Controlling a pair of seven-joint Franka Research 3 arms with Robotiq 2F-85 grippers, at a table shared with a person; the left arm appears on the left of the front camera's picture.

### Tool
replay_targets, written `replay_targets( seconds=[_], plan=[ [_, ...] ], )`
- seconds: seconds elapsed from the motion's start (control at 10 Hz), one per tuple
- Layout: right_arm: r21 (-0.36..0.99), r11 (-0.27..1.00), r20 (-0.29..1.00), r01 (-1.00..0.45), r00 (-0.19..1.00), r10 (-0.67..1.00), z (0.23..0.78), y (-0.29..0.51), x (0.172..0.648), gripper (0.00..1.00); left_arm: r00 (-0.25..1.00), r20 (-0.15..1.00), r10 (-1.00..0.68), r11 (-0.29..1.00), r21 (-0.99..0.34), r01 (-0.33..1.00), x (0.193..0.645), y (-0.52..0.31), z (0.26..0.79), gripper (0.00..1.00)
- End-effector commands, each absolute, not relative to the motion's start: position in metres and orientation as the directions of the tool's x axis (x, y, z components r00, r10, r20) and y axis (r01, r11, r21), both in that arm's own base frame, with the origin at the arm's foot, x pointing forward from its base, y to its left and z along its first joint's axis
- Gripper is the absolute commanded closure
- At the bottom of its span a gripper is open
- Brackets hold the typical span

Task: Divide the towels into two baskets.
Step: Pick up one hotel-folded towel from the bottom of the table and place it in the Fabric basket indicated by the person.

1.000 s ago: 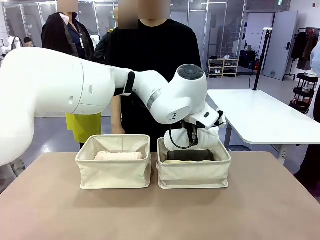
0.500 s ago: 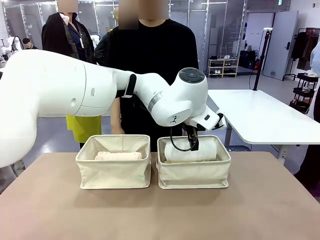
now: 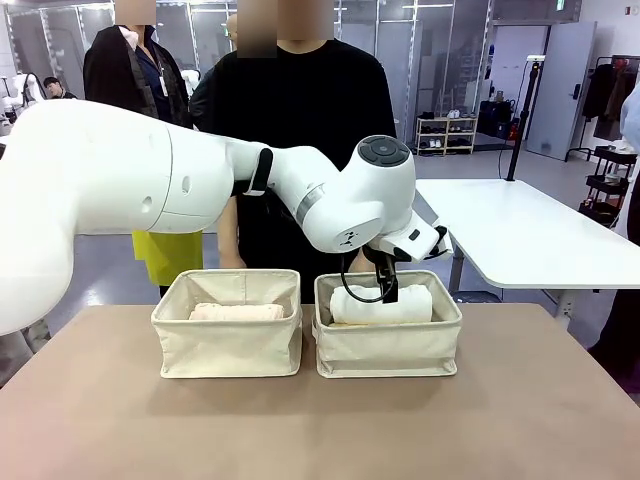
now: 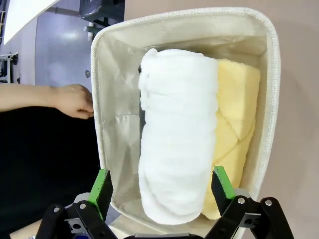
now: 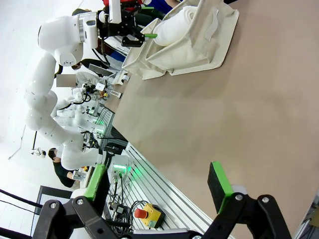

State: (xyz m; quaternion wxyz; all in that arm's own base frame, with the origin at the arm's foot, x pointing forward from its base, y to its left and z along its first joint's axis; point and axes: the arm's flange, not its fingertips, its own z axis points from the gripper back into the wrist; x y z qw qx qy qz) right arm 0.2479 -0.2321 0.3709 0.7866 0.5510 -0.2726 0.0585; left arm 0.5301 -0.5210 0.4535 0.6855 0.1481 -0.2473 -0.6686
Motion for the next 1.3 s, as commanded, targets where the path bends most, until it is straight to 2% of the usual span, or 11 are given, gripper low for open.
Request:
replay_targets(
  seconds=[0.0,1.1,1.2],
  plan=[
    [0.831,0.382,0.504,-0.403,0.837,-0.214,0.373,-0.231,0.244,0.0,-0.017,0.14,-0.99,0.061,0.534,0.843,0.53,-0.521,0.454,0.0],
    [0.831,0.382,0.504,-0.403,0.837,-0.214,0.373,-0.231,0.244,0.0,-0.016,0.141,-0.99,0.062,0.533,0.844,0.53,-0.521,0.453,0.0],
    [0.831,0.382,0.504,-0.403,0.837,-0.214,0.373,-0.231,0.244,0.0,0.032,0.198,-0.98,0.129,0.502,0.855,0.525,-0.513,0.472,0.0]
  ],
)
